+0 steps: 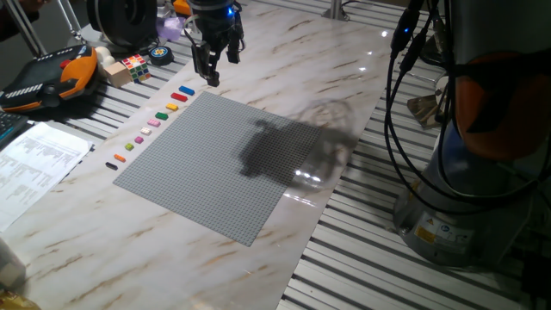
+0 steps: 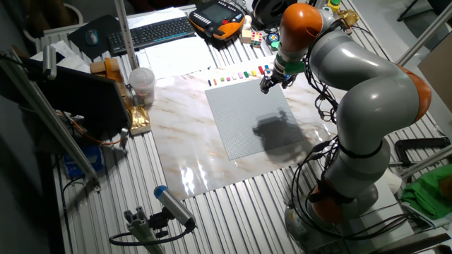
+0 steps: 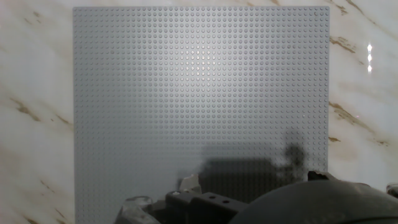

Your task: Build with small Lego blocks

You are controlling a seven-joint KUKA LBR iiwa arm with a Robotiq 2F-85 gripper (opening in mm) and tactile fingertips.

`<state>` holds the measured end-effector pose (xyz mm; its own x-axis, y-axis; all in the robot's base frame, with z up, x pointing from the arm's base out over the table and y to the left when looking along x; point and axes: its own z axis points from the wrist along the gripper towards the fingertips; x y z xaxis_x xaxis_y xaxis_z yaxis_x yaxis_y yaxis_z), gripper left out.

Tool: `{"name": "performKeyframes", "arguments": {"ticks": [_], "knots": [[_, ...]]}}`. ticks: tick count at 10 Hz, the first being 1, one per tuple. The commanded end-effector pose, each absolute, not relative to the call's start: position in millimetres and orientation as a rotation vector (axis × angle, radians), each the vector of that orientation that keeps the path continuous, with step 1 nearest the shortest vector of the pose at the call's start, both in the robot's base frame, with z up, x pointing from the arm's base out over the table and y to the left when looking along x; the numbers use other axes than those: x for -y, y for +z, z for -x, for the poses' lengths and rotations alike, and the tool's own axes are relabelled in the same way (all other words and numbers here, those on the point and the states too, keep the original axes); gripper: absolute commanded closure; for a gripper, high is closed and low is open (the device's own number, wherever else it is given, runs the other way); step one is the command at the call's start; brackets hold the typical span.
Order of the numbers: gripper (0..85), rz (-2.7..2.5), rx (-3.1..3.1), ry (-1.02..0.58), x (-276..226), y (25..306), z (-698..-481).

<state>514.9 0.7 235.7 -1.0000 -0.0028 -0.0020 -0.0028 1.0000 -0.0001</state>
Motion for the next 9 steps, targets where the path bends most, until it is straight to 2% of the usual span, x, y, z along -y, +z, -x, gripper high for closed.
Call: {"name": "performKeyframes", "arguments": {"ticks": [1,9], "knots": [[84.3,0.257,-3.11,-0.077,-0.7,235.7,-514.9],[84.3,0.265,-3.111,-0.062,1.9,233.9,-515.4]]}}
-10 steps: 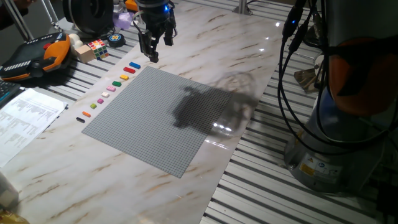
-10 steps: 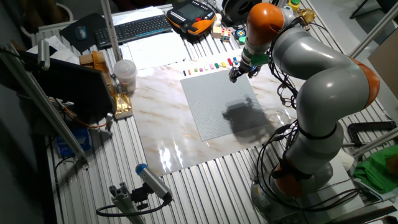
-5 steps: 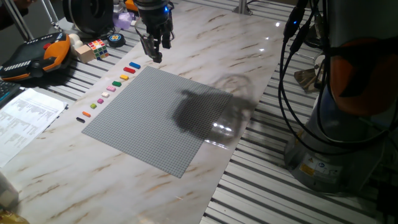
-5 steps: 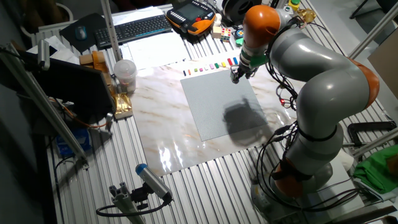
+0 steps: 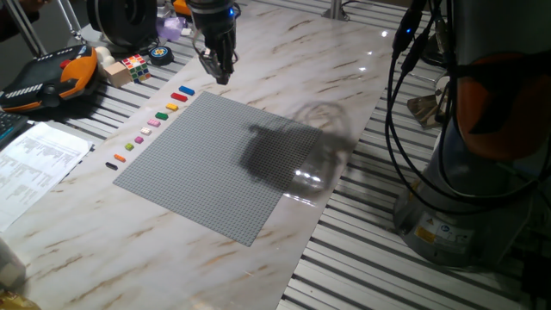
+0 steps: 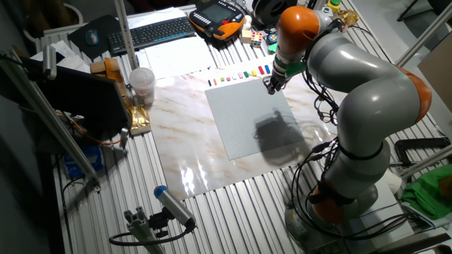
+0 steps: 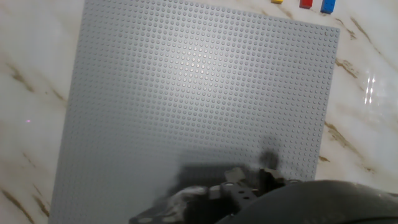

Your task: Build with small Lego blocks

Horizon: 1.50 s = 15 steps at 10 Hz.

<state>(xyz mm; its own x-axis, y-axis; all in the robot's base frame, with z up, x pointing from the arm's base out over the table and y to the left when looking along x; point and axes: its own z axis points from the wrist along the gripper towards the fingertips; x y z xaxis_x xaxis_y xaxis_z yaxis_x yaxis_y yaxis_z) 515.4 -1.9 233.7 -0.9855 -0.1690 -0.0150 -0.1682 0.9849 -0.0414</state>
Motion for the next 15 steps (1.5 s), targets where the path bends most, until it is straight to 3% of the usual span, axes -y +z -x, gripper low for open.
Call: {"name": "performKeyframes", "arguments": {"ticks": [1,7,15], "knots": [[84.3,0.265,-3.111,-0.062,2,234,-515],[84.3,0.253,-3.116,-0.059,-2,224,-523],[84.3,0.224,-3.11,-0.094,10,184,-551]]}}
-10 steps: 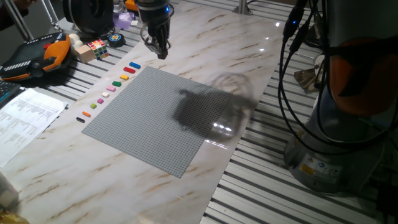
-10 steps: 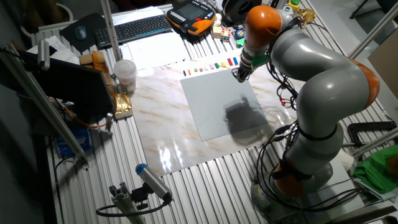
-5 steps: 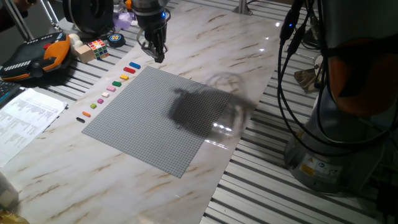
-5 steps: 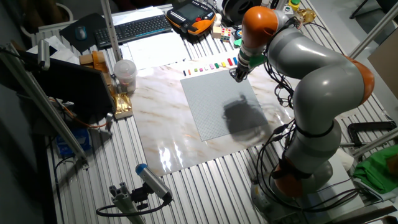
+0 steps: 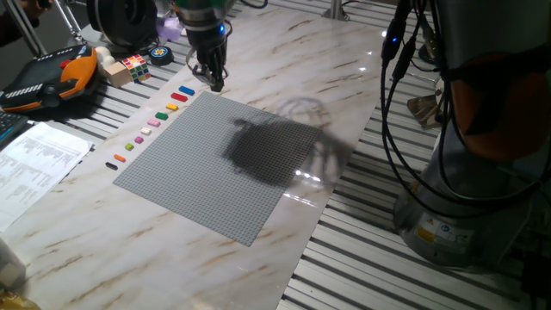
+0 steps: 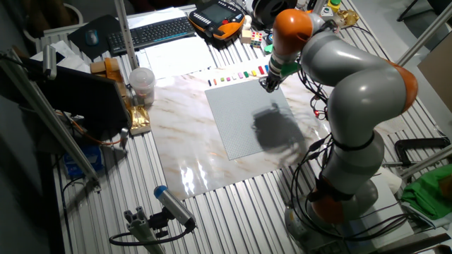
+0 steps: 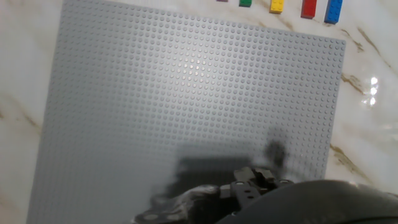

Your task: Build with small Lego blocks

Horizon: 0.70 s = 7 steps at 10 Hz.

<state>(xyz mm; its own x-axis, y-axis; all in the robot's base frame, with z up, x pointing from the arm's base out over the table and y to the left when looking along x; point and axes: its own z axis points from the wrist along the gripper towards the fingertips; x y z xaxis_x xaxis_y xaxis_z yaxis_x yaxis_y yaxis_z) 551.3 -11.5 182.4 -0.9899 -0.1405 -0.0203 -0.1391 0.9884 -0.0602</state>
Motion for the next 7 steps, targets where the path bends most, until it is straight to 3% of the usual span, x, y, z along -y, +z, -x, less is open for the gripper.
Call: {"name": "performKeyframes", "arguments": {"ticks": [1,7], "knots": [[84.3,0.21,-3.106,-0.084,15,177,-552],[84.3,0.098,-3.102,-0.097,13,163,-553]]}}
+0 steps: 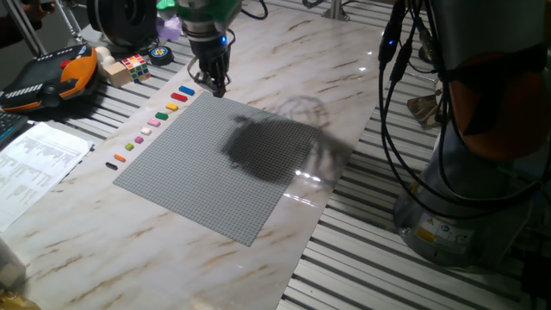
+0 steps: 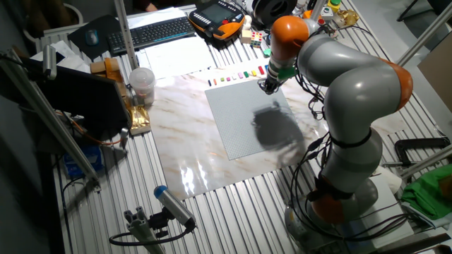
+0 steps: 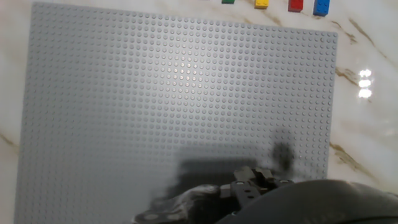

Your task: Build with small Lego blocks

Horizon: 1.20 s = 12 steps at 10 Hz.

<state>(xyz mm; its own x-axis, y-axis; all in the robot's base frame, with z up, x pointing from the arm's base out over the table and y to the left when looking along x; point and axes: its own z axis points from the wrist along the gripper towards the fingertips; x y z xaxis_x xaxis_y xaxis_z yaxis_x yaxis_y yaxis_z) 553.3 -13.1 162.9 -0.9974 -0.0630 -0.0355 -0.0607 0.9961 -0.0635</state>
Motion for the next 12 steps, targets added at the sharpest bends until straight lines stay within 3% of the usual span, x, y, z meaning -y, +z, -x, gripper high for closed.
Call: {"name": "performKeyframes", "arguments": {"ticks": [1,12], "knots": [[84.3,0.076,-3.1,-0.101,10,160,-554],[84.3,-0.052,-3.106,-0.116,27,131,-580]]}}
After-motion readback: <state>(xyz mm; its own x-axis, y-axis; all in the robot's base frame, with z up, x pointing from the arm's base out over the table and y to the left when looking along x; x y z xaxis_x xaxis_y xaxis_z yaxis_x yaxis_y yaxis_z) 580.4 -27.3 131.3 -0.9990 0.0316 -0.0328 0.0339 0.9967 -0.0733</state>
